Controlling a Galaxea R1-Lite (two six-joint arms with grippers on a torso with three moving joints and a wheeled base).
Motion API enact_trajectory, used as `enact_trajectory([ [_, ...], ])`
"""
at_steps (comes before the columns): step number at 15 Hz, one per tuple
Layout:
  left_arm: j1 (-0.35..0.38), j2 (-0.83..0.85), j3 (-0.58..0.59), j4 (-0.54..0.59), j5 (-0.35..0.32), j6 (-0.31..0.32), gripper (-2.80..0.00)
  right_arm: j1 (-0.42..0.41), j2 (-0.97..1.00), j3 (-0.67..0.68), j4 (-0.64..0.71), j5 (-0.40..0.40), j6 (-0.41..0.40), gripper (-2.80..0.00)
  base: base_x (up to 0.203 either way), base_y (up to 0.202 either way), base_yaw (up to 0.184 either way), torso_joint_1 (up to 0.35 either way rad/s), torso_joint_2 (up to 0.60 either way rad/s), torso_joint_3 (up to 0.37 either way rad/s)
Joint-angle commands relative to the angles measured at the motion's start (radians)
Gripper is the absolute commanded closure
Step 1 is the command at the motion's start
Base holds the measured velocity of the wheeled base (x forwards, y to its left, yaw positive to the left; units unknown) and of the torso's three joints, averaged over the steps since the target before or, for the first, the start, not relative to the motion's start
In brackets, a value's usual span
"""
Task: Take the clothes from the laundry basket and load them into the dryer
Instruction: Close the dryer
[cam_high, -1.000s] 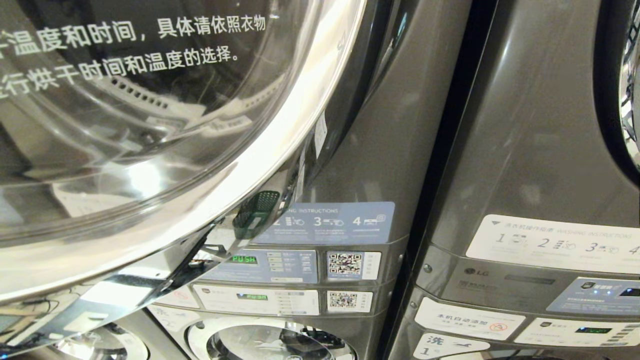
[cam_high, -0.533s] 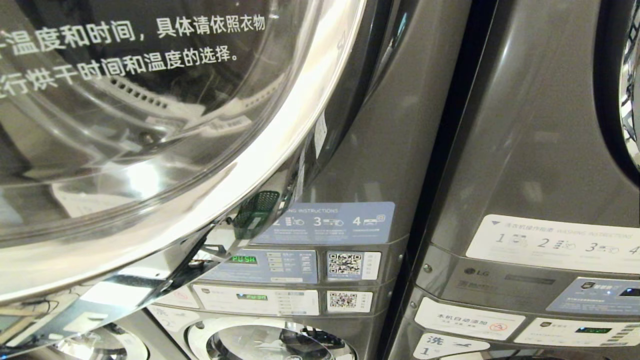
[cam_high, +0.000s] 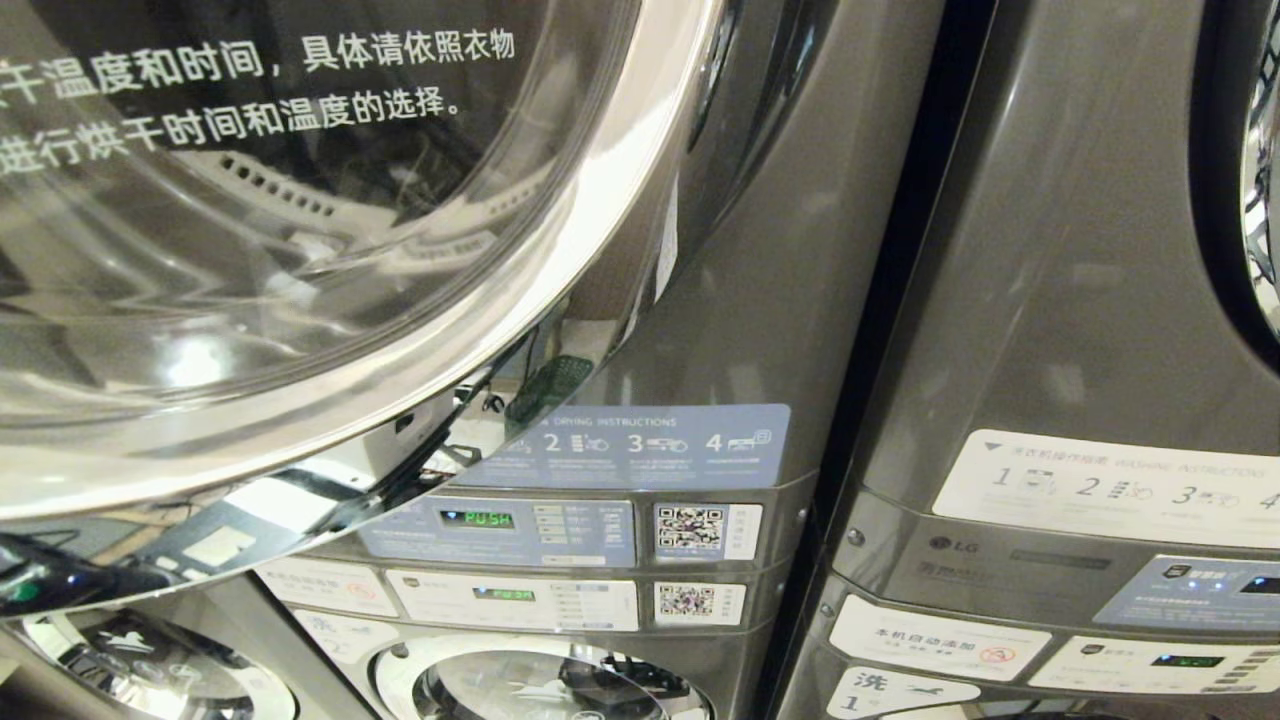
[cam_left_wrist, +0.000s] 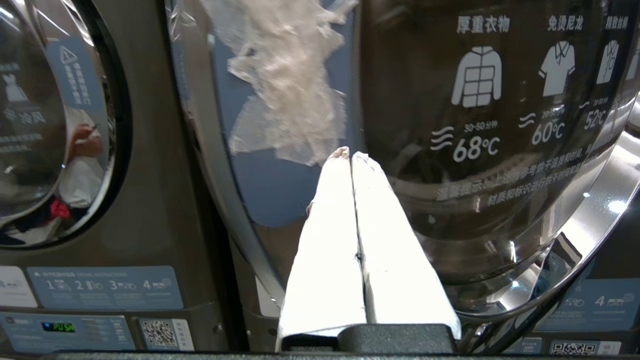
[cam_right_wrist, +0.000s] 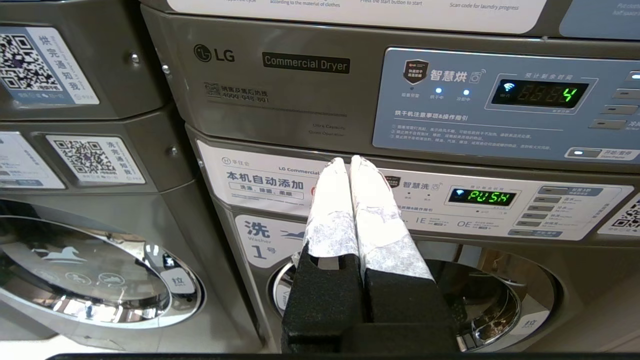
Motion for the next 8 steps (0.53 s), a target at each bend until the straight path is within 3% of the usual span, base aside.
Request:
enact_trajectory([
  [1, 0.000, 0.049, 0.028, -0.035, 0.000, -0.010, 0.00, 0.000, 0.000, 0.000, -0.001, 0.000, 0.001, 0.00, 0.000, 0.000, 0.000, 0.000, 0.00, 0.000],
  [6, 0.006, 0.234, 0.064, -0.258, 0.015, -0.032, 0.00, 0.000, 0.000, 0.000, -0.001, -0.001, 0.010, 0.00, 0.000, 0.000, 0.000, 0.000, 0.00, 0.000],
  [8, 0.009, 0.283, 0.066, -0.308, 0.094, -0.030, 0.00, 0.000, 0.000, 0.000, -0.001, -0.003, 0.012, 0.00, 0.000, 0.000, 0.000, 0.000, 0.00, 0.000],
])
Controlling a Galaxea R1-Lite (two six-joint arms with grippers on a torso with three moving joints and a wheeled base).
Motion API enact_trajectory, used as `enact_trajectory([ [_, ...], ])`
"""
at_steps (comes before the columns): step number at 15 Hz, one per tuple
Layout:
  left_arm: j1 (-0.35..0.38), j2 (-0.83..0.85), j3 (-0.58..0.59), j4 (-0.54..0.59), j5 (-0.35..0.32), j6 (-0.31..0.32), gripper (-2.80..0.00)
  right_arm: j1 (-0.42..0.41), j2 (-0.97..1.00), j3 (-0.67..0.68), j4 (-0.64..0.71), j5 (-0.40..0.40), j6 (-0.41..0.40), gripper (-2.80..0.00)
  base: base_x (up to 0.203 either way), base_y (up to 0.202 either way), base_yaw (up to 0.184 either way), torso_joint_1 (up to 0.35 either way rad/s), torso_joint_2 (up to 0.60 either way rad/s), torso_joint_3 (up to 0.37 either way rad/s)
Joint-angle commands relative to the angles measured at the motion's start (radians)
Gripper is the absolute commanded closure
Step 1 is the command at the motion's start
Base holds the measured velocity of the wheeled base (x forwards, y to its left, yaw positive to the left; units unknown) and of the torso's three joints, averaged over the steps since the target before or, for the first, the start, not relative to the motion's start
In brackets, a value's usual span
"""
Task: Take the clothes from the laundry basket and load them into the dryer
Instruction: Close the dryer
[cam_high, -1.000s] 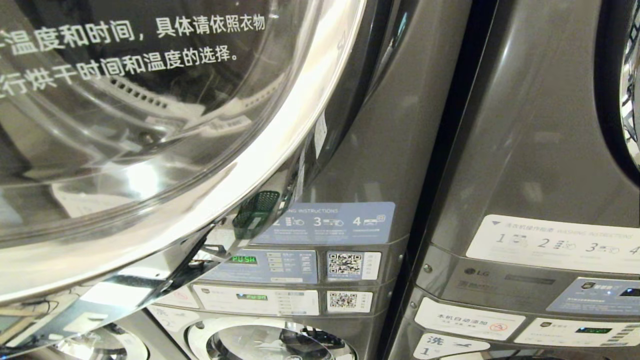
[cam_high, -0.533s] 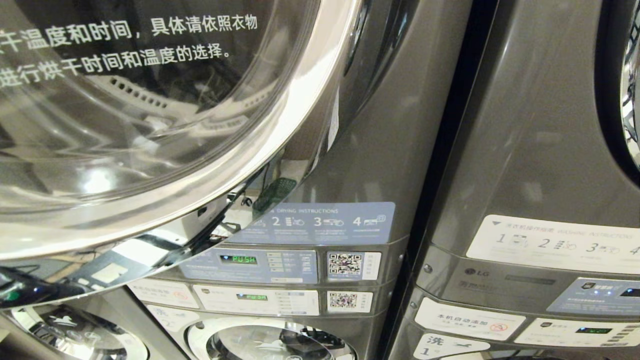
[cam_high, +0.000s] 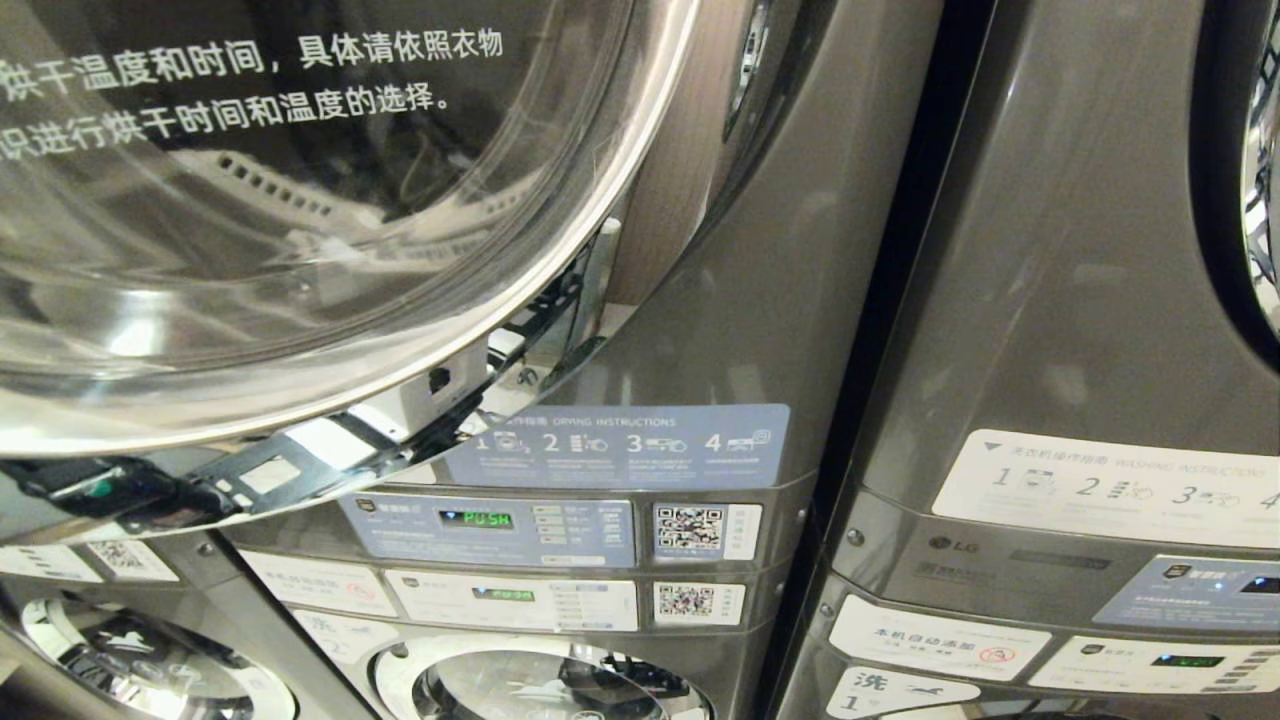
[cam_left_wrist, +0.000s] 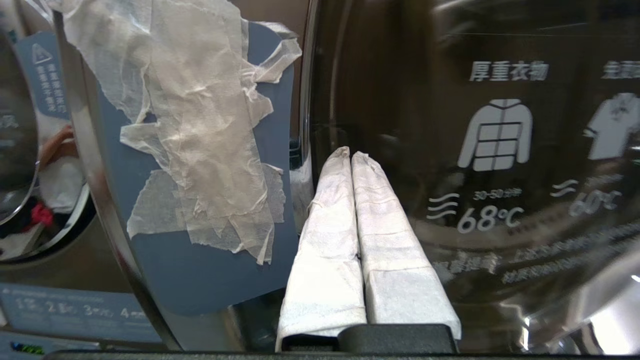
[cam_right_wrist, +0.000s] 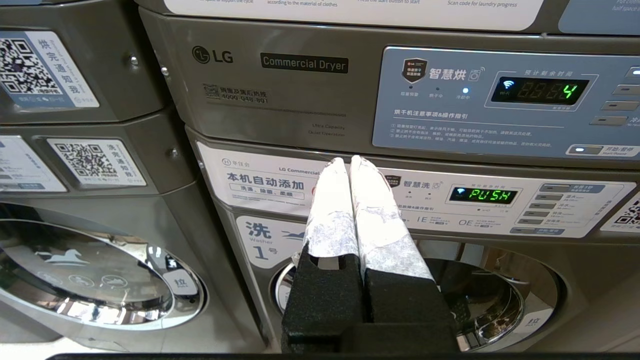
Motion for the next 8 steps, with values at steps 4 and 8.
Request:
enact_trajectory([
  [4, 0.002, 0.115, 0.050, -0.073, 0.046, -0.010, 0.00, 0.000, 0.000, 0.000, 0.000, 0.001, -0.001, 0.00, 0.000, 0.000, 0.000, 0.000, 0.00, 0.000],
  [8, 0.003, 0.285, 0.083, -0.283, 0.046, -0.020, 0.00, 0.000, 0.000, 0.000, -0.001, 0.001, -0.003, 0.00, 0.000, 0.000, 0.000, 0.000, 0.00, 0.000],
])
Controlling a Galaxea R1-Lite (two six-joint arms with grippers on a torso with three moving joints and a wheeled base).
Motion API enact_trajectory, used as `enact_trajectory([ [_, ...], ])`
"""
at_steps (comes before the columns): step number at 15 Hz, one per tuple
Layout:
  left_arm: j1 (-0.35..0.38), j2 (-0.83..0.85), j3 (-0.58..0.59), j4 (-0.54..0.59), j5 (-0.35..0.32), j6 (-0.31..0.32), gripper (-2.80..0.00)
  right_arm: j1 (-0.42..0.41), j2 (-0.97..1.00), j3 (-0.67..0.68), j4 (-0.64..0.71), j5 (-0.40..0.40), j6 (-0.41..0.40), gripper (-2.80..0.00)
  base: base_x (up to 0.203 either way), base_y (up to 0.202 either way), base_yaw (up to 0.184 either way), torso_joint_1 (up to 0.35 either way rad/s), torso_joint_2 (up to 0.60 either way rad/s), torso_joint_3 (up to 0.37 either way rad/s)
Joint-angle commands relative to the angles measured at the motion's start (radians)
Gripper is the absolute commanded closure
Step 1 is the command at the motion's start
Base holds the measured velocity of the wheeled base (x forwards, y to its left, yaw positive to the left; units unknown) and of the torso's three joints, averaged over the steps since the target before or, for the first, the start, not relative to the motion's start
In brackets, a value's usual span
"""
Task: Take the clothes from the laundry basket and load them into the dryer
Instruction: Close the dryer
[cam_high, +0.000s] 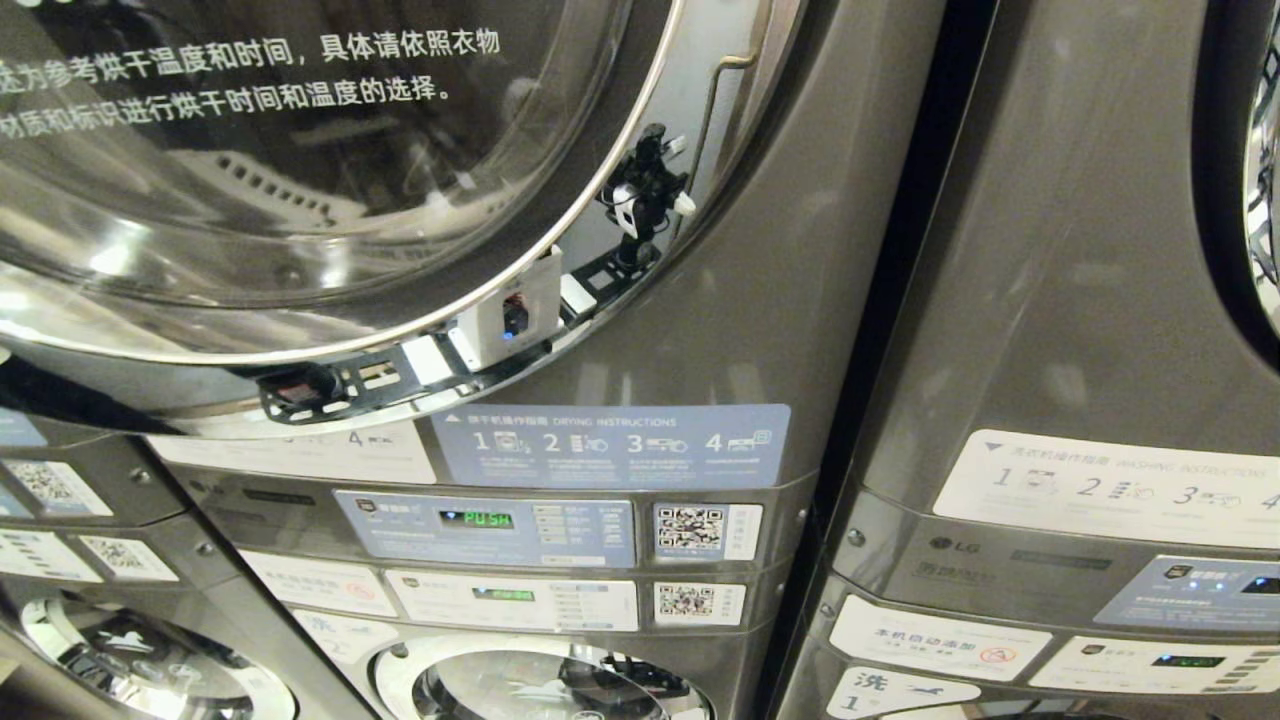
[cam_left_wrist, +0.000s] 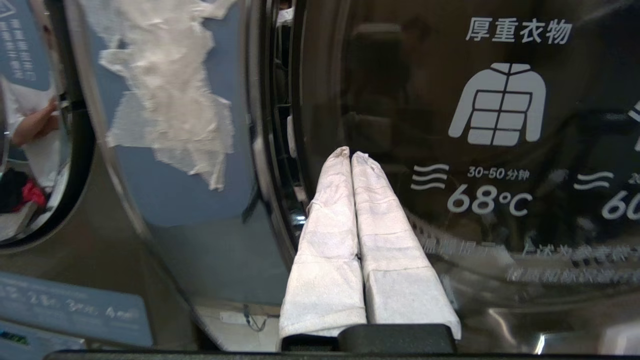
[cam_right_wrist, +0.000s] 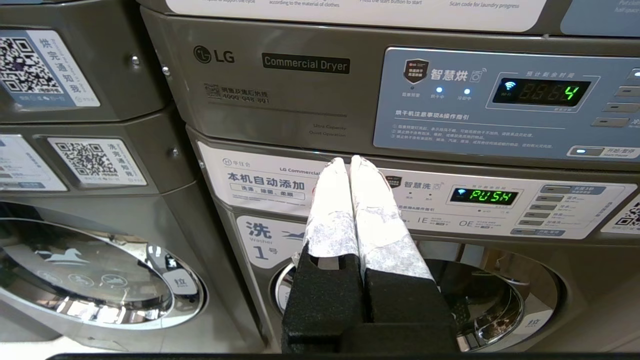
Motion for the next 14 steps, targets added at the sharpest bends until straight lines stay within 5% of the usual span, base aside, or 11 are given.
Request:
enact_trajectory([
  [1, 0.000, 0.128, 0.003, -0.080, 0.001, -0.003, 0.00, 0.000, 0.000, 0.000, -0.002, 0.000, 0.000, 0.00, 0.000, 0.000, 0.000, 0.000, 0.00, 0.000],
  [6, 0.031, 0.336, -0.036, -0.355, -0.004, -0.001, 0.00, 0.000, 0.000, 0.000, -0.002, 0.000, 0.000, 0.00, 0.000, 0.000, 0.000, 0.000, 0.00, 0.000],
  [11, 0.053, 0.142, -0.053, -0.316, 0.010, 0.029, 0.00, 0.000, 0.000, 0.000, 0.000, 0.000, -0.008, 0.00, 0.000, 0.000, 0.000, 0.000, 0.00, 0.000],
  [14, 0.113, 0.089, -0.056, -0.283, 0.099, 0.023, 0.00, 0.000, 0.000, 0.000, -0.001, 0.000, -0.008, 0.00, 0.000, 0.000, 0.000, 0.000, 0.00, 0.000],
])
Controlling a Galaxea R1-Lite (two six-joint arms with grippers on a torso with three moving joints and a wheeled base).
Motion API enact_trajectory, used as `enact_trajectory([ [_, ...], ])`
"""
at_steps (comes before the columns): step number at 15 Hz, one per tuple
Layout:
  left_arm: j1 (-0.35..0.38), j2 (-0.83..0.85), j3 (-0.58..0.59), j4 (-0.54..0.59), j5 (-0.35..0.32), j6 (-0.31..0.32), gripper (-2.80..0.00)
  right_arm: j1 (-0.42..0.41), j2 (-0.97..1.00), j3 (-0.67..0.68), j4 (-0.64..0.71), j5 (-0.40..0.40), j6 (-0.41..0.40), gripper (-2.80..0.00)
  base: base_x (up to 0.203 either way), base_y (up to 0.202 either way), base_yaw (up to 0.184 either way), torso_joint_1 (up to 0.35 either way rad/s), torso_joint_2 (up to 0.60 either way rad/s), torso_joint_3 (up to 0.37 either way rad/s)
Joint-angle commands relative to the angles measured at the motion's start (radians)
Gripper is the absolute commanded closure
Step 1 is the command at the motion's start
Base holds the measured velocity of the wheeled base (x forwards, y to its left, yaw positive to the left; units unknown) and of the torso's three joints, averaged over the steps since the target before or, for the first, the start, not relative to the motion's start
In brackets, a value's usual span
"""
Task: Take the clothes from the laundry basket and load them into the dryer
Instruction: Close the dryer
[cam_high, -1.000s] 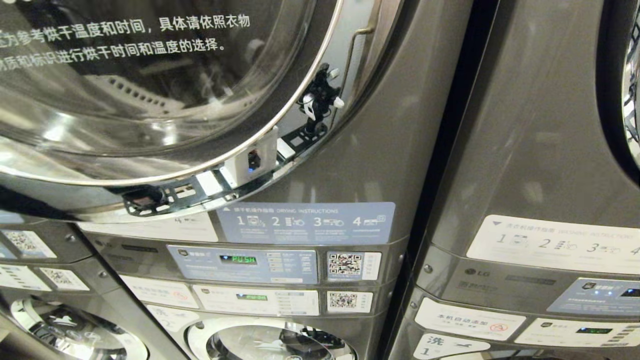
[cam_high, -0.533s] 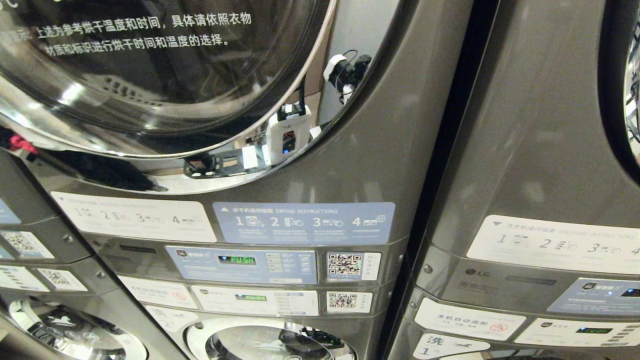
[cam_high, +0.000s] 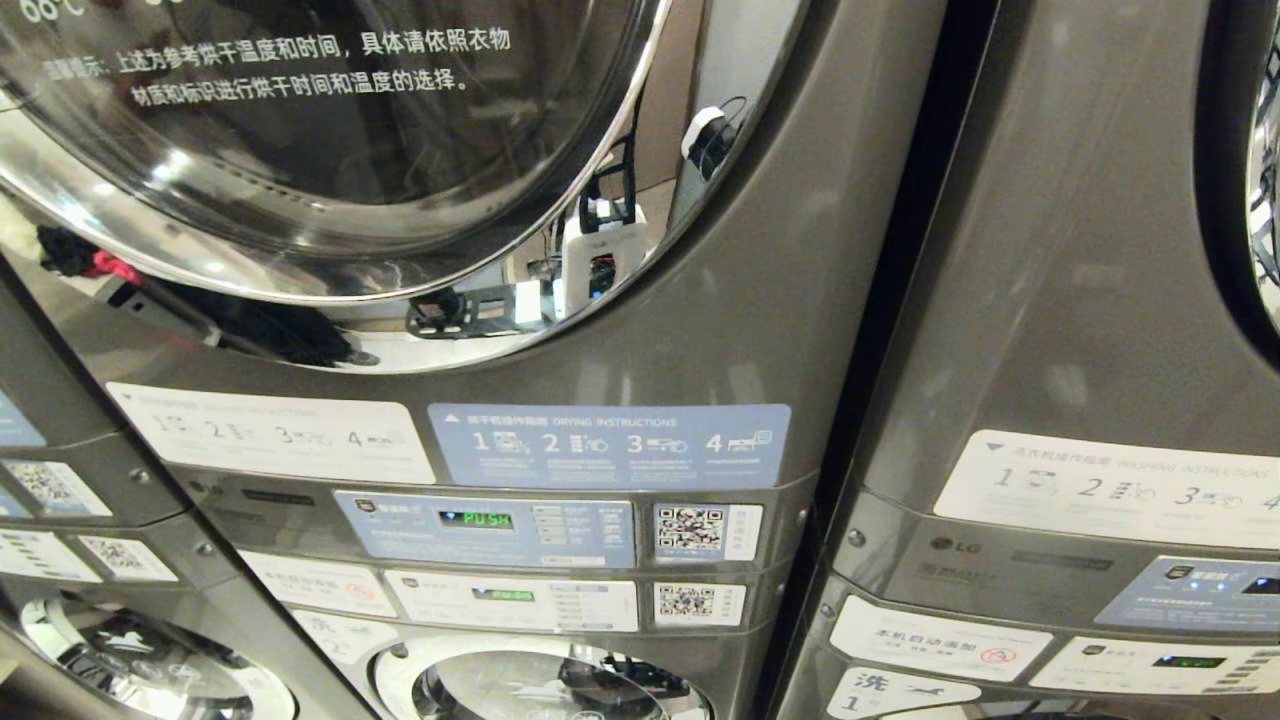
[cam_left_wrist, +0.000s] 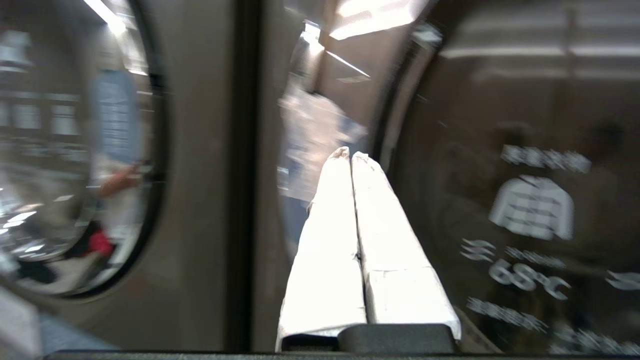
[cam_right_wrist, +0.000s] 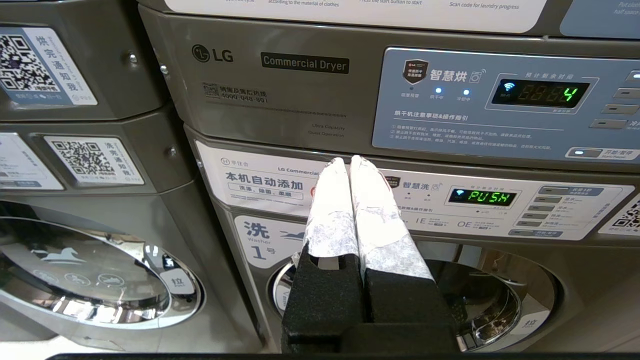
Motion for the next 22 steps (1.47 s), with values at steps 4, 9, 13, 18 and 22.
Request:
enact_trajectory([
  [4, 0.016, 0.015, -0.003, -0.006, 0.081, -0.010, 0.00, 0.000, 0.000, 0.000, -0.002, 0.000, 0.005, 0.00, 0.000, 0.000, 0.000, 0.000, 0.00, 0.000],
  [9, 0.052, 0.108, -0.029, -0.014, 0.077, -0.048, 0.00, 0.000, 0.000, 0.000, -0.002, 0.000, 0.009, 0.00, 0.000, 0.000, 0.000, 0.000, 0.00, 0.000],
  [13, 0.090, 0.186, -0.084, -0.014, 0.042, -0.102, 0.00, 0.000, 0.000, 0.000, 0.000, -0.002, 0.011, 0.00, 0.000, 0.000, 0.000, 0.000, 0.00, 0.000],
  [18, 0.106, 0.244, -0.093, -0.015, -0.074, -0.164, 0.00, 0.000, 0.000, 0.000, -0.001, -0.001, 0.009, 0.00, 0.000, 0.000, 0.000, 0.000, 0.00, 0.000],
  [22, 0.131, 0.320, -0.093, -0.112, -0.134, -0.175, 0.00, 0.000, 0.000, 0.002, -0.001, -0.001, 0.009, 0.00, 0.000, 0.000, 0.000, 0.000, 0.00, 0.000],
])
